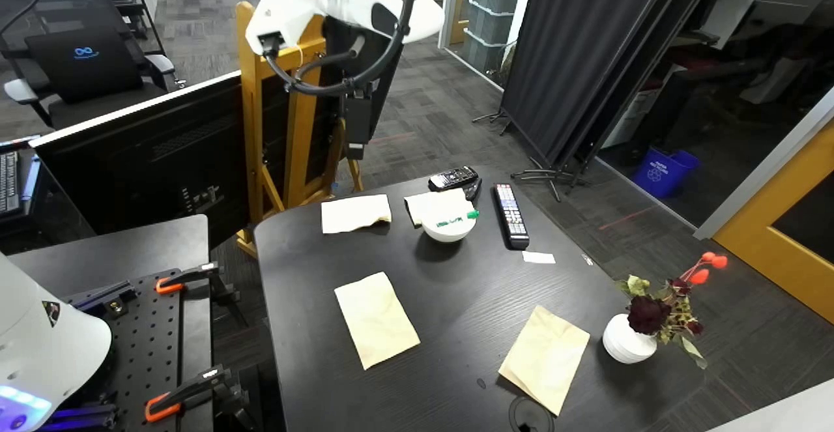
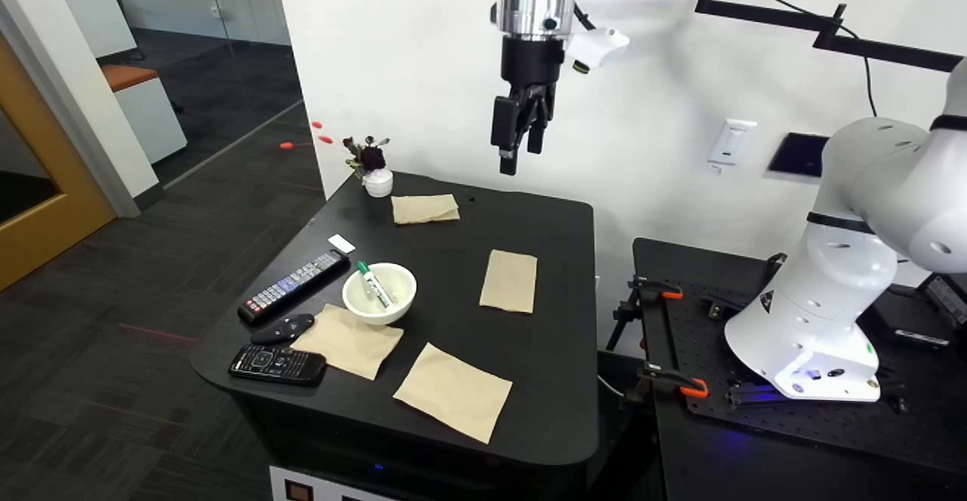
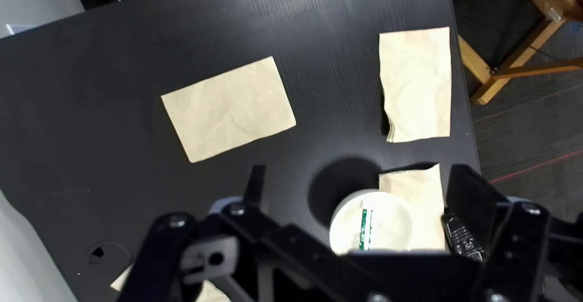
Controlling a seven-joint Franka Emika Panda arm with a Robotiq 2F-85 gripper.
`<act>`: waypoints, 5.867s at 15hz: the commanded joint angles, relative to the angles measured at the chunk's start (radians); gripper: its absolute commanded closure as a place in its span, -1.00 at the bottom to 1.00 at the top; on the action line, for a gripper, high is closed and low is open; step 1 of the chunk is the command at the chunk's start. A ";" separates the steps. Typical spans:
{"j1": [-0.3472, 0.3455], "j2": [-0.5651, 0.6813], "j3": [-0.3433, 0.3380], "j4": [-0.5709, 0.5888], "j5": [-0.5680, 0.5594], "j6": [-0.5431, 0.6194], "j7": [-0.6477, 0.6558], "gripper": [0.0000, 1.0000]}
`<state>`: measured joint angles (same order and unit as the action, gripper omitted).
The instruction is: Take the green marker out of the white bowl
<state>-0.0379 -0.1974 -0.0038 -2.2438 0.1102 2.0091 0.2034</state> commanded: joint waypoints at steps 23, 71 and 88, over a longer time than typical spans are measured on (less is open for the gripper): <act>0.153 0.843 -0.048 0.525 -0.100 0.449 0.321 -1.00; 0.180 0.860 -0.091 0.549 -0.069 0.554 0.318 0.90; 0.111 0.442 -0.087 0.037 -0.070 0.457 0.207 0.90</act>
<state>0.1030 0.2956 -0.1196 -2.1014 0.0209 2.4632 0.4667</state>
